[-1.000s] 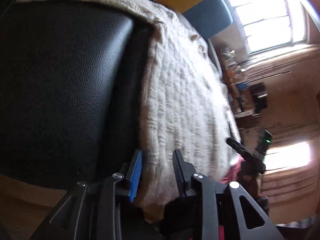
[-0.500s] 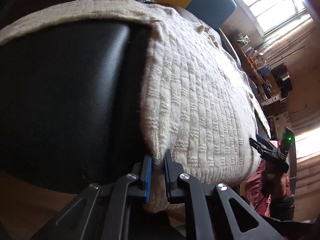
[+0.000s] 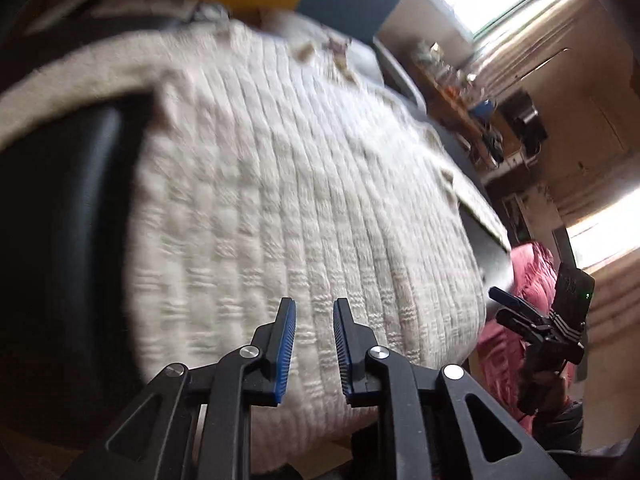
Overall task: Fold clothes
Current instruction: 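Grasp the other sleeve with the right gripper and lay it across the body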
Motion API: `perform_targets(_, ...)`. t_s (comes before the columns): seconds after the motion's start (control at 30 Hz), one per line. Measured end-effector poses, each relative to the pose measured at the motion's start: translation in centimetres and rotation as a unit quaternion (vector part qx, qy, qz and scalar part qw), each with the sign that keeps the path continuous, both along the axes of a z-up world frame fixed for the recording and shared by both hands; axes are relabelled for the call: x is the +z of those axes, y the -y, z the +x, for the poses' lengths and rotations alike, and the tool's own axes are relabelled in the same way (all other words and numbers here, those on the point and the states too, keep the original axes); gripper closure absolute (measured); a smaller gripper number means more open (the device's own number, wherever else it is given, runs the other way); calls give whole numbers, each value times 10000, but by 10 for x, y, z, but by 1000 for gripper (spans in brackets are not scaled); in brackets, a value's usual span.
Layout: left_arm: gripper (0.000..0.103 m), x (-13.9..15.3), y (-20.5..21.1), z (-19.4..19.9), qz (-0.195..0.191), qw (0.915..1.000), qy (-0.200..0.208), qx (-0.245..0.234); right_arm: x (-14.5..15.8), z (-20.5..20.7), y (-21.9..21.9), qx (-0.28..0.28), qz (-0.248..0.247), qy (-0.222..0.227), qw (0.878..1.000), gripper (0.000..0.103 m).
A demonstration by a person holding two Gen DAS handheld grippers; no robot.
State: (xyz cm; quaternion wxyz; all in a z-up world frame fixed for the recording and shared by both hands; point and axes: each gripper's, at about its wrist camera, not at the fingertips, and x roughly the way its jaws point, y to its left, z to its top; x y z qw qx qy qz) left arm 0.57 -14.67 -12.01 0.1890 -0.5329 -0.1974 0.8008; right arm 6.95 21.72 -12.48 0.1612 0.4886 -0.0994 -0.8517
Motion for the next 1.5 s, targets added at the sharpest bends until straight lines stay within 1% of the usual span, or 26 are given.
perform_targets(0.07, 86, -10, -3, -3, -29, 9999, 123, -19, -16, -6, -1, -78, 233, 278, 9993, 0)
perform_targets(0.1, 92, -15, -4, -5, -43, 9998, 185, -29, -19, -7, -2, -80, 315, 267, 9991, 0)
perform_targets(0.13, 91, -19, -5, -6, -58, 9997, 246, -39, -20, -8, -5, -93, 345, 275, 9990, 0)
perform_targets(0.2, 91, -25, -8, -9, -69, 9994, 343, -37, -20, -11, -8, -72, 256, 352, 9990, 0)
perform_targets(0.27, 87, -18, -11, -12, -24, 9994, 355, 36, -16, -12, -14, -96, 30, 502, 9987, 0)
perform_targets(0.3, 86, -12, -15, -13, -81, 9996, 263, 34, -11, -12, -19, -160, -134, 534, 9984, 0)
perform_targets(0.33, 84, -2, -21, -15, -231, 9997, 58, -11, -2, -12, -30, -312, -306, 418, 9982, 0)
perform_targets(0.37, 84, 5, -28, -18, -368, 9992, -110, -71, 8, -11, -46, -581, -464, 195, 9970, 0)
perform_targets(0.43, 82, 15, -45, -29, -592, 9975, -334, -217, 27, -9, -88, -1294, -825, -275, 9878, 0)
perform_targets(0.47, 82, 16, -52, -36, -646, 9969, -351, -276, 34, -10, -110, -1690, -927, -433, 9803, 0)
perform_targets(0.5, 82, 16, -58, -43, -673, 9967, -313, -335, 38, -12, -136, -2139, -929, -490, 9712, 0)
perform_targets(0.57, 82, 10, -72, -61, -663, 9969, -178, -392, 37, -21, -189, -2921, -1033, -367, 9501, 0)
perform_targets(0.6, 82, 8, -76, -68, -641, 9971, -110, -404, 35, -24, -215, -3264, -1148, -323, 9377, 0)
perform_targets(0.67, 82, 1, -85, -82, -628, 9971, 29, -422, 29, -24, -259, -3881, -1486, -400, 9087, 0)
perform_targets(0.73, 82, -5, -94, -95, -634, 9970, 92, -442, 23, -25, -303, -4476, -1816, -475, 8743, 0)
perform_targets(0.77, 82, -6, -99, -99, -630, 9969, 108, -459, 19, -25, -323, -4726, -1967, -516, 8575, 0)
perform_targets(0.83, 82, -9, -103, -104, -638, 9968, 148, -468, 9, -26, -349, -5077, -2102, -548, 8337, 0)
perform_targets(0.9, 82, -13, -105, -107, -624, 9968, 208, -447, 0, -28, -368, -5310, -2219, -568, 8158, 0)
perform_targets(0.97, 82, -16, -106, -109, -597, 9970, 251, -425, -8, -32, -381, -5422, -2373, -624, 8037, 0)
perform_targets(1.1, 82, -16, -101, -105, -547, 9973, 298, -394, -18, -49, -389, -5475, -2543, -855, 7927, 0)
perform_targets(1.13, 82, -17, -99, -104, -515, 9975, 317, -367, -18, -53, -388, -5465, -2547, -922, 7924, 0)
perform_targets(1.23, 81, -18, -96, -101, -416, 9980, 371, -290, -19, -69, -380, -5283, -2474, -1002, 8060, 0)
perform_targets(1.33, 81, -21, -100, -110, -347, 9982, 387, -303, -17, -78, -370, -5138, -2161, -1003, 8242, 0)
perform_targets(1.37, 81, -22, -102, -115, -339, 9981, 387, -333, -17, -79, -367, -5094, -2107, -988, 8285, 0)
perform_targets(1.47, 81, -23, -105, -117, -364, 9981, 359, -353, -17, -85, -365, -5069, -2081, -954, 8310, 0)
perform_targets(1.5, 81, -22, -105, -116, -376, 9981, 350, -353, -17, -89, -364, -5068, -2044, -930, 8323, 3)
